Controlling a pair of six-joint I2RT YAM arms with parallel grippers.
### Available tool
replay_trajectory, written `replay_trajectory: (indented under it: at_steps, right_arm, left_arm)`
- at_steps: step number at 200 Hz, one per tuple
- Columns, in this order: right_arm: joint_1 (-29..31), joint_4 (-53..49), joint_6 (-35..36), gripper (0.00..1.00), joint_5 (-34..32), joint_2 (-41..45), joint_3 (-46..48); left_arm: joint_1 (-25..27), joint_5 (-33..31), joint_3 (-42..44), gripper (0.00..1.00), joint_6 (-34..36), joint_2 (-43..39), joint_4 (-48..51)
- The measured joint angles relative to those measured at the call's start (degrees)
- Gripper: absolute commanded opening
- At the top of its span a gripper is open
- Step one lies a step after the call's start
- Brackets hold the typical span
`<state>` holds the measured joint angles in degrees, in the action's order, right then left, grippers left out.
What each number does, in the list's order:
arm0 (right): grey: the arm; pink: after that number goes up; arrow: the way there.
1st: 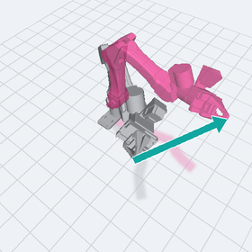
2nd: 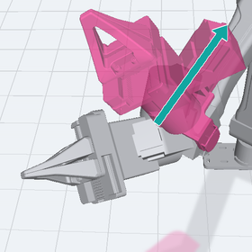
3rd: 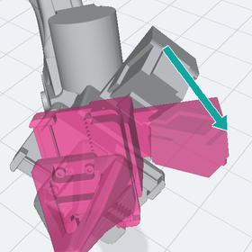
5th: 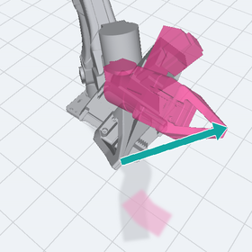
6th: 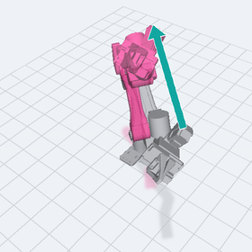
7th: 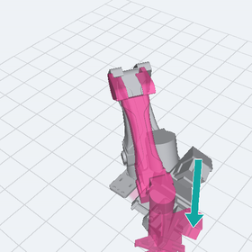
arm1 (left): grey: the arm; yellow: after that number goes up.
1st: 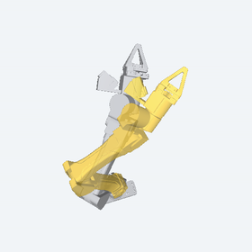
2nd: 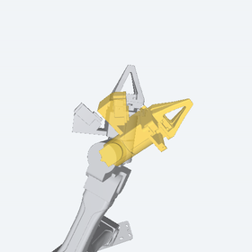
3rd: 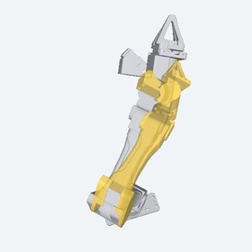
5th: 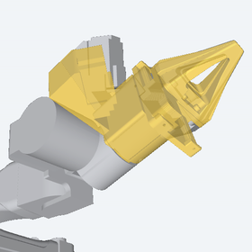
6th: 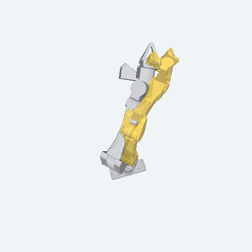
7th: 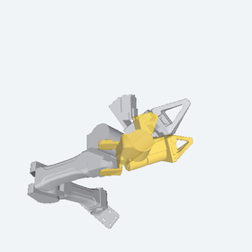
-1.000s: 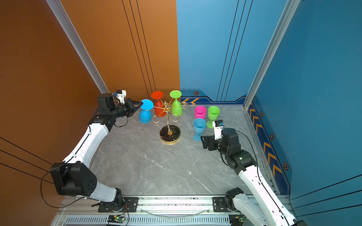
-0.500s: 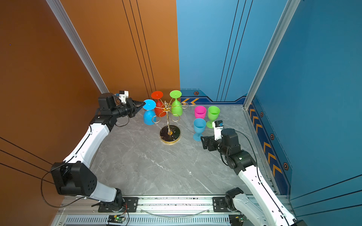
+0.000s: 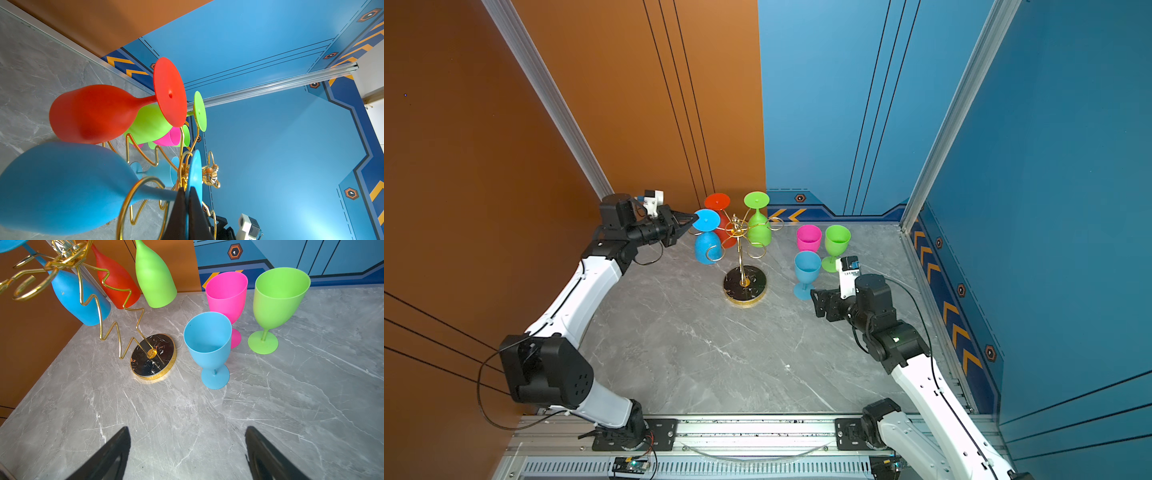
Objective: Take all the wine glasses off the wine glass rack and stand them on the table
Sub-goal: 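Close the left gripper on the foot of the upper blue glass, then pull the blue glass off the rack toward the robot with the left gripper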
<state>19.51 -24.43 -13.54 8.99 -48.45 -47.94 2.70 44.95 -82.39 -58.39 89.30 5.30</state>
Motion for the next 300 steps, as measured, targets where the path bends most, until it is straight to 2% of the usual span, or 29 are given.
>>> replay_trajectory:
  at_steps: [134,233,260,300]
  right_arm:
    - [0.0,0.0,0.0,0.88,0.0,0.6,0.0]
    - [0.0,0.0,0.0,0.88,0.0,0.6,0.0]
    - [0.0,0.0,0.0,0.88,0.3,0.6,0.0]
    - [0.0,0.0,0.0,0.88,1.4,0.4,0.0]
  left_arm:
    - [-0.8,-0.7,-0.2,0.0,-2.5,2.6,-3.9]
    - [-5.8,-4.4,0.4,0.0,-2.5,1.3,-4.5]
    - [-7.2,-6.3,1.1,0.0,-0.4,-1.6,-2.5]
    - [-8.3,-11.0,1.4,0.0,6.3,-8.5,3.8]
